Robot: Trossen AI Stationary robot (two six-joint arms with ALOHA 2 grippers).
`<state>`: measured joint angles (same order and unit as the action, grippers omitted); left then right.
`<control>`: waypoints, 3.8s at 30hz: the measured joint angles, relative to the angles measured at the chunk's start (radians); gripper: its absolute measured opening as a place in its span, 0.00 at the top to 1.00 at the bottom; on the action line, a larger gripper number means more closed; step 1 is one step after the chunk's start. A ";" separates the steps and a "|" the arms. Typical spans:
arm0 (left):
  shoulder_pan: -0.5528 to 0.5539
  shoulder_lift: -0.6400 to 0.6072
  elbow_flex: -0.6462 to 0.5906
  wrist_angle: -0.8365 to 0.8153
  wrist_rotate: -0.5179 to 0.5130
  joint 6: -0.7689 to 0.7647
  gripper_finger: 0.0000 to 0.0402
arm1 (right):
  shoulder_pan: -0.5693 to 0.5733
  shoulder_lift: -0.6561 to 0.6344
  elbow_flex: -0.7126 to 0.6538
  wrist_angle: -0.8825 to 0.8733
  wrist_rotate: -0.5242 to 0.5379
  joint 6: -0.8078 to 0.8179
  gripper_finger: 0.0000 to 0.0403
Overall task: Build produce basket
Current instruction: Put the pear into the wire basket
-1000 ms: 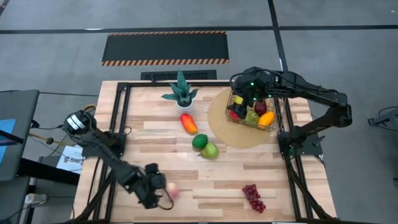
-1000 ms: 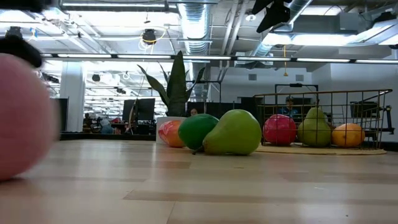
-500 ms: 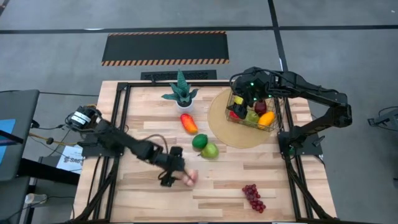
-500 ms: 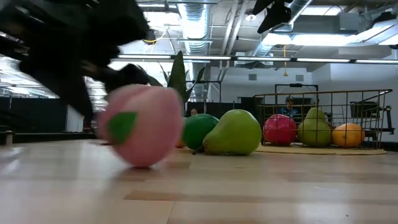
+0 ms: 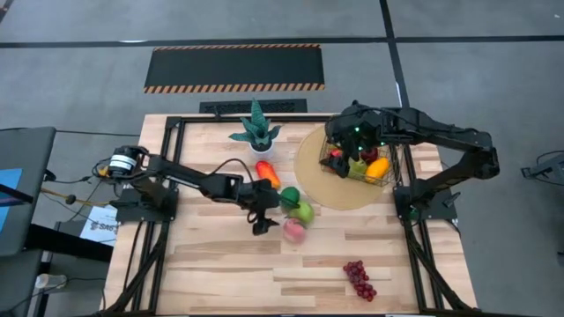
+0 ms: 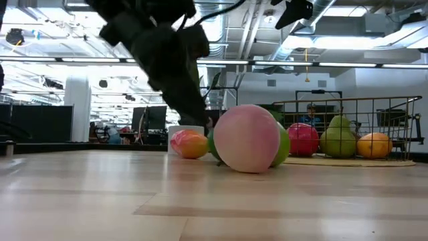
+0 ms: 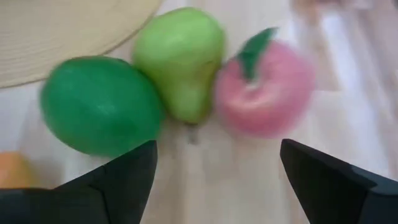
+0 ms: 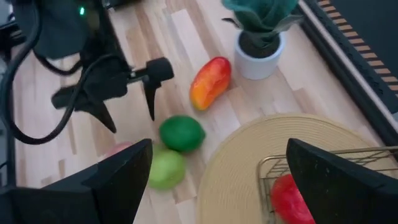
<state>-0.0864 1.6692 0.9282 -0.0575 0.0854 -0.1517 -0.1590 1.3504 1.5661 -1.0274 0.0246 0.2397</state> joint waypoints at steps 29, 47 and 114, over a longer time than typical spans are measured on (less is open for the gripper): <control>-0.044 -0.644 0.116 -0.778 -0.362 -0.305 0.19 | 0.182 0.535 0.000 0.151 -0.049 -0.343 0.04; -0.082 -0.635 0.115 -0.835 -0.428 -0.345 0.19 | 0.297 0.600 -0.002 0.021 0.024 -0.158 0.04; -0.082 -0.635 0.115 -0.871 -0.475 -0.445 0.19 | -0.147 -0.105 -0.137 -0.146 0.461 0.364 0.19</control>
<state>-0.1680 1.0342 1.0431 -0.9287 -0.3892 -0.5962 -0.3060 1.2450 1.4292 -1.1733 0.4859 0.6040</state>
